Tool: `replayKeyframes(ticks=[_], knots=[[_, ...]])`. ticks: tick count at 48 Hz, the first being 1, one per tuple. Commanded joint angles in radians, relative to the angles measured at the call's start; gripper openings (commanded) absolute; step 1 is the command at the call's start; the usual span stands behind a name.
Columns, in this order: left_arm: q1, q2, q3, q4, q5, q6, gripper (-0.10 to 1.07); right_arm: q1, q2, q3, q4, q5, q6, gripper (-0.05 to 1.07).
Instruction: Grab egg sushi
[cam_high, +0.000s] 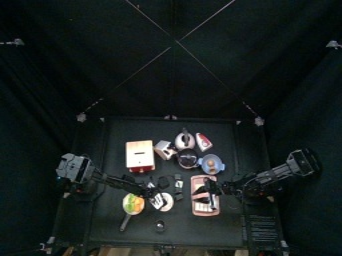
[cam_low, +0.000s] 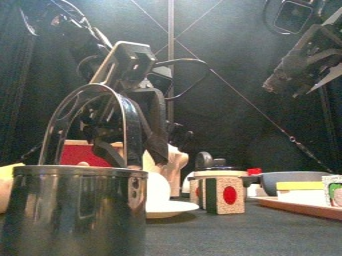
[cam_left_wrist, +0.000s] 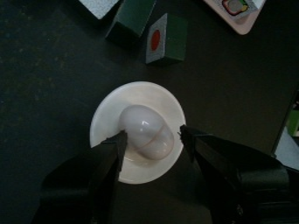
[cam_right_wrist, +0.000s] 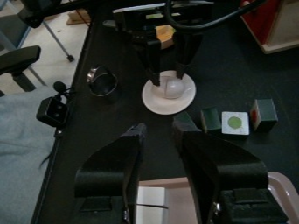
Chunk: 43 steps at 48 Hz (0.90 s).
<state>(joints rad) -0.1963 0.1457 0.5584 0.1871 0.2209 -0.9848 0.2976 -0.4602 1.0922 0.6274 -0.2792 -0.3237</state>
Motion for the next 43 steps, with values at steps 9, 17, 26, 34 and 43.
replayKeyframes(ticks=[9, 17, 26, 34, 43], knots=[[0.005, -0.141, 0.008, 0.114, 0.026, 0.003, 0.88, -0.067, 0.009, -0.044, -0.052, -0.011, 0.0, 0.72], [0.014, -0.253, 0.077, 0.267, 0.037, 0.0, 0.88, -0.127, 0.052, -0.08, -0.026, -0.009, 0.003, 0.72], [0.067, -0.351, 0.169, 0.37, 0.034, -0.002, 0.88, -0.161, 0.075, -0.141, 0.064, 0.06, 0.006, 0.72], [0.132, -0.426, 0.252, 0.456, 0.015, -0.002, 0.88, -0.193, 0.075, -0.189, 0.201, 0.244, 0.008, 0.72], [0.141, -0.535, 0.325, 0.592, 0.002, -0.005, 0.88, -0.268, 0.077, -0.23, 0.348, 0.362, 0.052, 0.72]])
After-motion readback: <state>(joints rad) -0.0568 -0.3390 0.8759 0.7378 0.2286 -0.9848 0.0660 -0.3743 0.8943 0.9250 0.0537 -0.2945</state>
